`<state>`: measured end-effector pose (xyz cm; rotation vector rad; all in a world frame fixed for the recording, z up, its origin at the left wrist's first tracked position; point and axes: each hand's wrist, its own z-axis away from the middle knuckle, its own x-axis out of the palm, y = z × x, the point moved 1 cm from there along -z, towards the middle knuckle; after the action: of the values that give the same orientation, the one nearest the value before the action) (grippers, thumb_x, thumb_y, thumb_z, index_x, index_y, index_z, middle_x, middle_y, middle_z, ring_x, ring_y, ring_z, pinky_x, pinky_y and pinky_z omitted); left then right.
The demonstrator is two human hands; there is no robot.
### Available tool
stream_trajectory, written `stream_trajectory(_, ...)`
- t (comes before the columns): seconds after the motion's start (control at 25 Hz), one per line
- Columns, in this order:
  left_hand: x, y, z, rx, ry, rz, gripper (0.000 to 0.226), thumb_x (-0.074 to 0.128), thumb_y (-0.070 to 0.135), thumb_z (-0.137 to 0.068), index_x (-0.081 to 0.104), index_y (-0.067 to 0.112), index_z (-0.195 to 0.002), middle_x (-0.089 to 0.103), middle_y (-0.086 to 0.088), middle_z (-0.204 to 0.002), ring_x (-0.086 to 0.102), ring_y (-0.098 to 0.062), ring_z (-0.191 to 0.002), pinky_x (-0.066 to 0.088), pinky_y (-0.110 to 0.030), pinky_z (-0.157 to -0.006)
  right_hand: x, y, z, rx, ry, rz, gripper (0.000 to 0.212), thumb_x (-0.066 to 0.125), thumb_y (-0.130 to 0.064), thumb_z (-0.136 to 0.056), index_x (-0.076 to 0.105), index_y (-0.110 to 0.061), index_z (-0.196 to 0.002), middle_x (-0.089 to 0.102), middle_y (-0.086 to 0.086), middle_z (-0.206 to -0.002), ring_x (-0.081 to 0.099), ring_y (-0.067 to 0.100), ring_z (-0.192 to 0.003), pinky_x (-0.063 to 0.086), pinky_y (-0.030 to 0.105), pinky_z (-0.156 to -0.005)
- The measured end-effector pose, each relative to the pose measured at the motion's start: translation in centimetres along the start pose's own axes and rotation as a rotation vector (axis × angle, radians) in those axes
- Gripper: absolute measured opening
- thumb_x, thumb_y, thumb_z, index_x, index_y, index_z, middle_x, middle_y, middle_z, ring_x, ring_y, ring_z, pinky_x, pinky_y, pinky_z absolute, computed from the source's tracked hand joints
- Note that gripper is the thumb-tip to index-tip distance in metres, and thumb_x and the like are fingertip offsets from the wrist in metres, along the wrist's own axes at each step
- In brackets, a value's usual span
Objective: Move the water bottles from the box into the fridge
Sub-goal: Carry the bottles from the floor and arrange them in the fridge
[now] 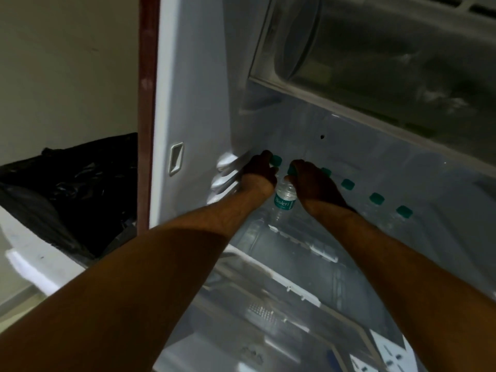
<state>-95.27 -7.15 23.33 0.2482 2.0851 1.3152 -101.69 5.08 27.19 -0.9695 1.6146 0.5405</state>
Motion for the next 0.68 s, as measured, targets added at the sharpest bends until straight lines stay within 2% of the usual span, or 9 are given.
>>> stream_trajectory(0.12, -1.1, 0.5, 2.3, -0.081, 0.047, 0.065, 0.025, 0.051, 0.014, -0.1, 0.061, 0.006, -0.122, 0.063, -0.007, -0.103, 0.059, -0.015, -0.079, 0.048, -0.019, -0.056, -0.9, -1.0, 1.7, 0.119, -0.052, -0.124, 0.027, 0.048, -0.033, -0.105, 0.054, -0.012, -0.122, 0.058, 0.01, -0.115, 0.055, 0.023, -0.097, 0.041, 0.032, -0.08)
stream_trajectory(0.2, -1.7, 0.5, 3.7, -0.1, 0.046, 0.084, 0.033, 0.052, 0.016, -0.1, 0.057, 0.002, -0.129, 0.067, -0.013, -0.115, 0.063, -0.018, -0.084, 0.05, -0.022, -0.064, -1.4, -1.5, 3.4, 0.125, -0.039, -0.155, 0.026, 0.047, -0.032, -0.106, 0.054, -0.012, -0.12, 0.057, 0.009, -0.111, 0.055, 0.023, -0.095, 0.04, 0.032, -0.078)
stream_trajectory(0.28, -3.3, 0.8, 5.0, 0.002, 0.025, -0.041, 0.029, 0.053, 0.014, -0.099, 0.056, 0.004, -0.127, 0.065, -0.016, -0.121, 0.063, -0.024, -0.098, 0.052, -0.03, -0.078, -1.6, -1.8, 5.2, 0.09, -0.007, -0.165, 0.022, 0.047, -0.028, -0.106, 0.055, -0.01, -0.116, 0.056, 0.009, -0.105, 0.055, 0.024, -0.093, 0.038, 0.031, -0.076)
stream_trajectory(0.32, -3.8, 0.8, 5.6, 0.044, 0.002, -0.097, 0.027, 0.054, 0.012, -0.1, 0.056, 0.007, -0.126, 0.063, -0.015, -0.121, 0.062, -0.025, -0.1, 0.053, -0.031, -0.079, -1.8, -2.1, 5.8, 0.08, 0.006, -0.183, 0.021, 0.047, -0.026, -0.106, 0.055, -0.009, -0.114, 0.056, 0.009, -0.104, 0.055, 0.024, -0.093, 0.037, 0.03, -0.076)
stream_trajectory(0.44, -5.1, 0.8, 7.1, 0.058, -0.036, -0.082, 0.026, 0.054, 0.018, -0.101, 0.055, 0.011, -0.126, 0.063, -0.012, -0.121, 0.06, -0.02, -0.095, 0.046, -0.019, -0.062, -1.9, -2.7, 7.0, 0.06, 0.039, -0.206, 0.02, 0.051, -0.022, -0.105, 0.057, -0.006, -0.114, 0.058, 0.013, -0.107, 0.056, 0.025, -0.094, 0.043, 0.031, -0.078)
stream_trajectory(0.52, -5.5, 1.0, 7.7, 0.034, -0.045, -0.053, 0.029, 0.052, 0.021, -0.103, 0.053, 0.01, -0.129, 0.062, -0.012, -0.125, 0.062, -0.025, -0.104, 0.055, -0.027, -0.078, -1.5, -2.6, 7.3, 0.044, 0.091, -0.238, 0.024, 0.054, -0.023, -0.104, 0.057, -0.005, -0.118, 0.061, 0.015, -0.111, 0.059, 0.027, -0.099, 0.05, 0.034, -0.085)
stream_trajectory(0.6, -5.6, 1.1, 7.7, 0.01, -0.051, -0.039, 0.032, 0.051, 0.023, -0.103, 0.051, 0.009, -0.132, 0.061, -0.013, -0.13, 0.062, -0.029, -0.113, 0.054, -0.038, -0.094, -0.8, -2.5, 7.5, 0.08, 0.15, -0.367, 0.029, 0.057, -0.026, -0.102, 0.057, -0.006, -0.123, 0.063, 0.013, -0.115, 0.061, 0.025, -0.102, 0.051, 0.031, -0.086)
stream_trajectory(0.64, -5.5, 1.0, 7.7, 0.005, -0.036, -0.025, 0.032, 0.052, 0.024, -0.103, 0.051, 0.01, -0.132, 0.061, -0.012, -0.129, 0.062, -0.027, -0.111, 0.055, -0.036, -0.091, -0.2, -2.3, 7.6, 0.131, 0.167, -0.489, 0.031, 0.06, -0.028, -0.101, 0.056, -0.008, -0.124, 0.064, 0.011, -0.117, 0.061, 0.023, -0.102, 0.05, 0.027, -0.083)
stream_trajectory(0.68, -5.3, 0.8, 7.7, 0.009, -0.028, -0.019, 0.033, 0.052, 0.024, -0.103, 0.05, 0.011, -0.133, 0.062, -0.011, -0.128, 0.063, -0.023, -0.105, 0.056, -0.028, -0.081, 0.5, -2.3, 7.8, 0.188, 0.17, -0.635, 0.033, 0.062, -0.03, -0.099, 0.056, -0.01, -0.125, 0.066, 0.008, -0.118, 0.063, 0.021, -0.103, 0.05, 0.025, -0.081)
